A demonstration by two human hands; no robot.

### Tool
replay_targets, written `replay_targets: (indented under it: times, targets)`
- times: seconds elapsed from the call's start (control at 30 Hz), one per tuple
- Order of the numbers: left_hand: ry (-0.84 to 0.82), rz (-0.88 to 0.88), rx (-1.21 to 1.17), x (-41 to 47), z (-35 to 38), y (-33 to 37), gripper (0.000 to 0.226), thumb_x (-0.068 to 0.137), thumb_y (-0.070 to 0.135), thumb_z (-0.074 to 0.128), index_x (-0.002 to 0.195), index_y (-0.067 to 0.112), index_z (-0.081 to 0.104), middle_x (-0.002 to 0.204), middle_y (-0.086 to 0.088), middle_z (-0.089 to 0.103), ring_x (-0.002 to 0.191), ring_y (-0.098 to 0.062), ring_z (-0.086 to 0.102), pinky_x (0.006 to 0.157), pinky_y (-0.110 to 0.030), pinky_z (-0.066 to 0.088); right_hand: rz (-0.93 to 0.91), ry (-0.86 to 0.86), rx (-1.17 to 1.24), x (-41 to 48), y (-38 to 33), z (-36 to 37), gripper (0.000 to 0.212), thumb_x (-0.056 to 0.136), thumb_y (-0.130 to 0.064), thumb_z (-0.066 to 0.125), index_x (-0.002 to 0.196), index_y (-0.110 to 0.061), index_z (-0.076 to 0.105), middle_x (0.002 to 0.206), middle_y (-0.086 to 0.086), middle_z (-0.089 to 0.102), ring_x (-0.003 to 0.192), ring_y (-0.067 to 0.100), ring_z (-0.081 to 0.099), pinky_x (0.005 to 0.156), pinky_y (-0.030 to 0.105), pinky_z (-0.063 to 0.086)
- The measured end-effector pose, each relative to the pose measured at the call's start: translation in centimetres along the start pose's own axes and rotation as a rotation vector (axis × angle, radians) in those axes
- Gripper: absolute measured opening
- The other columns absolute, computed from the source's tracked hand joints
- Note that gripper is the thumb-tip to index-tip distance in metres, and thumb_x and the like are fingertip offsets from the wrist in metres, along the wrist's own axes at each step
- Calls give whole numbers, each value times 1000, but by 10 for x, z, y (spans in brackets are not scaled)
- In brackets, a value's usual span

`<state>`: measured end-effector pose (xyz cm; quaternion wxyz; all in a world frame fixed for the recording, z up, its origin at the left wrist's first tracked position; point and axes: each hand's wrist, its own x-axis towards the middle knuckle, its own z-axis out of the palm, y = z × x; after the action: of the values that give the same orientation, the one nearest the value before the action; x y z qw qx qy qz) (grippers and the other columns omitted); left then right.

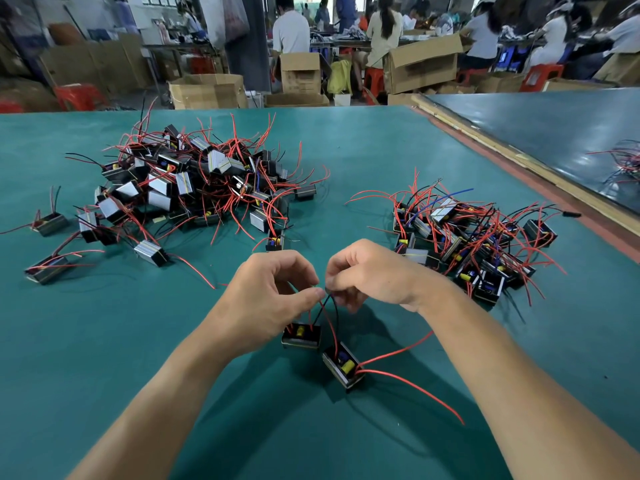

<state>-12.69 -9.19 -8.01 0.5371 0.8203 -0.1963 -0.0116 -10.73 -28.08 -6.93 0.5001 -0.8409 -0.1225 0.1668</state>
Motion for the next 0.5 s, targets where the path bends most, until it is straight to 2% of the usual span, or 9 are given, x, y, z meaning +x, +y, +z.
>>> replay_targets:
  times: [0.1,0.23,0.4,0.5]
  targets:
    - [-3,2,5,0,0,-1,17,82,7,76,75,17,65,65,1,67,55,-19,58,59,-47,53,-9,38,-28,-1,1,3,43,103,-19,50,60,-12,52,48,-2,55,43,15,54,50,22,47]
    - [1,1,-2,1,1,-2,18,82,8,77,74,17,64,64,2,67,55,-18,56,59,-47,52,-29,52,75,-2,-1,-3,37,103,-22,51,72,-7,64,57,3,61,50,16,58,51,25,52]
    - [0,7,-14,0,1,-3,18,81,8,77,72,18,65,64,1,67,52,-16,57,56,-38,49,-76,-51,3,-11,0,-16,9,92,-4,64,86,-6,70,64,-2,66,58,12,62,56,24,53]
    - [-1,9,-27,0,0,-2,18,81,8,77,73,17,65,63,1,67,51,-17,56,56,-37,48,-115,-93,-39,-15,0,-20,11,90,-1,66,84,-9,71,65,-3,65,55,11,59,56,23,50]
